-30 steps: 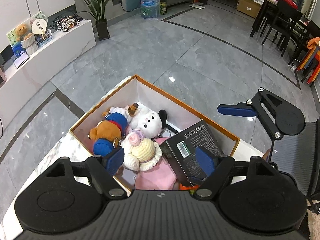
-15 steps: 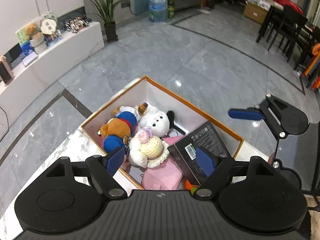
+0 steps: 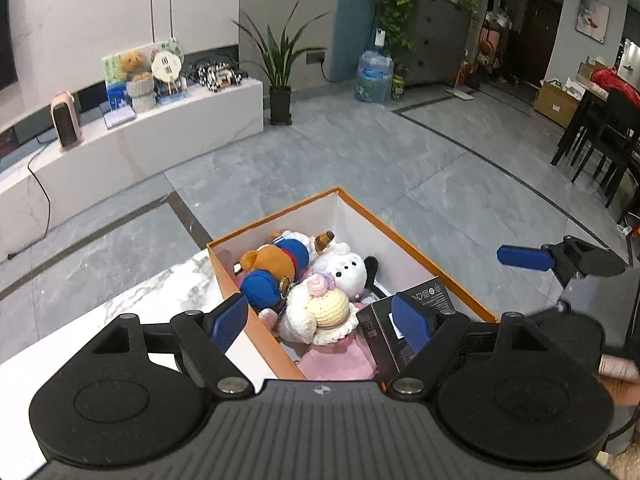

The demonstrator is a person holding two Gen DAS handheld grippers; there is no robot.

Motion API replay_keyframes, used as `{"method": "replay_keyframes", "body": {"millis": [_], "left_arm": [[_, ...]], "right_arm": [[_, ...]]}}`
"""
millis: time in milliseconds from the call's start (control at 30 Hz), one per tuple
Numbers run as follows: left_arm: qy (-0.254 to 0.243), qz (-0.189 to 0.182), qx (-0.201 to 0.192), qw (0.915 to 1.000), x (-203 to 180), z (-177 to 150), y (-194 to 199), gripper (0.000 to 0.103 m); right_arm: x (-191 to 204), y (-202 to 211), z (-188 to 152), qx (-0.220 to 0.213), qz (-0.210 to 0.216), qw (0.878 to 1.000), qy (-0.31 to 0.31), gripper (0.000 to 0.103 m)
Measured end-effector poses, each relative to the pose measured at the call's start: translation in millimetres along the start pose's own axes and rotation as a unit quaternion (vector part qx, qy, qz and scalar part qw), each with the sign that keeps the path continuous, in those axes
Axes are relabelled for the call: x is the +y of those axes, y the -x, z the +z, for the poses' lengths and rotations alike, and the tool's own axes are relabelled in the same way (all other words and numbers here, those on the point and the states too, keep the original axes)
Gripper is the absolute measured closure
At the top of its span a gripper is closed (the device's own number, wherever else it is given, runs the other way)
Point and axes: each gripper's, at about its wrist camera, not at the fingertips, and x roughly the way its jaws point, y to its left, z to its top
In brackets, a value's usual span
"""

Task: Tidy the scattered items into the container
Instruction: 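Open the right gripper to release the charger box onto the plush toys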

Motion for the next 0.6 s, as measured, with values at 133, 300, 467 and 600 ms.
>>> {"method": "replay_keyframes", "body": {"millis": [133,300,467,600], "left_arm": [[0.001,0.007,-0.018,0.9998,-6.6,-4.0,8.9,0.009],[0.01,0.04,-0.039,0.9984,-15.0,-15.1,16.0,0.009],[0.052,0.051,-0.034,0.9967,-8.8,-27.8,11.4,0.005],[0.069,0.074,-0.019,0.9947,-3.2,-38.3,4.0,0.005]], "right_arm": [[-7.5,7.9,2.9,-0.02,-0.013,0.998,-0.055,0.0],[-5.4,16.8,1.9,-0.023,-0.036,0.995,-0.086,0.0],[6.3,16.9,-8.3,0.001,-0.067,0.993,-0.1,0.0],[10.8,9.3,-14.1,0.059,-0.088,0.986,-0.13,0.0]]}}
